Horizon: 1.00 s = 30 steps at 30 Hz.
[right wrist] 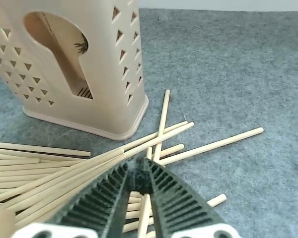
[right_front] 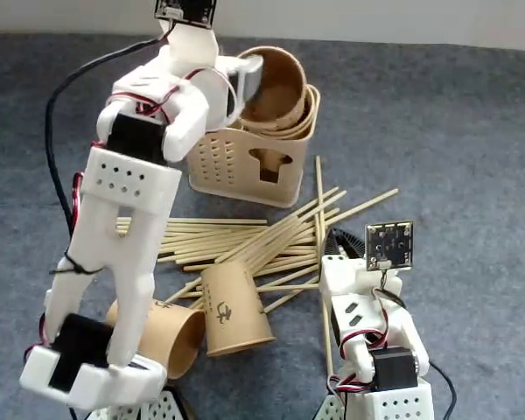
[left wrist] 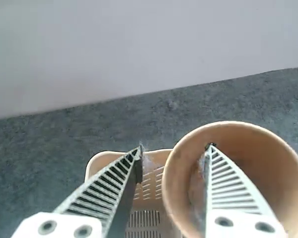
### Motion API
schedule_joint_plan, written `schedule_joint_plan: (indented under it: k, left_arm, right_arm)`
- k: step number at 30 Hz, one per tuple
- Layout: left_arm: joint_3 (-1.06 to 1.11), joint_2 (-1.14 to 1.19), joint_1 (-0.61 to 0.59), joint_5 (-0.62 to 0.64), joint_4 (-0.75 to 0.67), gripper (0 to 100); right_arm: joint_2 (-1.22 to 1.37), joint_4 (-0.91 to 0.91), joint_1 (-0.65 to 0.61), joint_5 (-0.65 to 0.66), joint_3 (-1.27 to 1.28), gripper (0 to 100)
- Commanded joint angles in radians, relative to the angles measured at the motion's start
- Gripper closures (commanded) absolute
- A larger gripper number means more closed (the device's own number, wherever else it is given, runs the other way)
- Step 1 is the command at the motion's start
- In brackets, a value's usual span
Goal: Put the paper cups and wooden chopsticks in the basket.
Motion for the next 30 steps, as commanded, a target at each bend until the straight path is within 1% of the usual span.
schedule_joint_plan:
  k: [1,7,9,12,17,21,26,30]
  left_arm:
    - [-0.042,0.016,-0.021,0.006,-0.041,80]
    - [-0.045,-0.038,-0.015,0.006,-0.035,80]
    - [-0.042,-0.081,-0.013,0.005,-0.005,80]
    - [-0.041,-0.148,-0.013,0.0,0.086,80]
    - [-0.039,-0.222,-0.019,-0.011,0.281,80]
    - [-0.039,-0.254,-0.016,-0.126,0.422,80]
    - [-0.039,-0.292,-0.021,-0.166,0.583,80]
    - [-0.039,-0.315,-0.015,-0.235,0.701,80]
  right_arm:
    - [-0.013,-0.031,0.005,0.021,-0.007,99.1]
    - [-0.013,-0.031,0.005,0.021,-0.007,99.1]
    - [-0.013,-0.031,0.005,0.021,-0.007,99.1]
    - [-0.013,-0.031,0.005,0.021,-0.007,99.1]
    - [-0.013,-0.031,0.005,0.021,-0.007,99.1]
    - [-0.013,-0.031,0.005,0.021,-0.007,99.1]
    - [-0.013,-0.031,0.005,0.021,-0.007,99.1]
    - [-0.013,-0.031,0.005,0.021,-0.007,99.1]
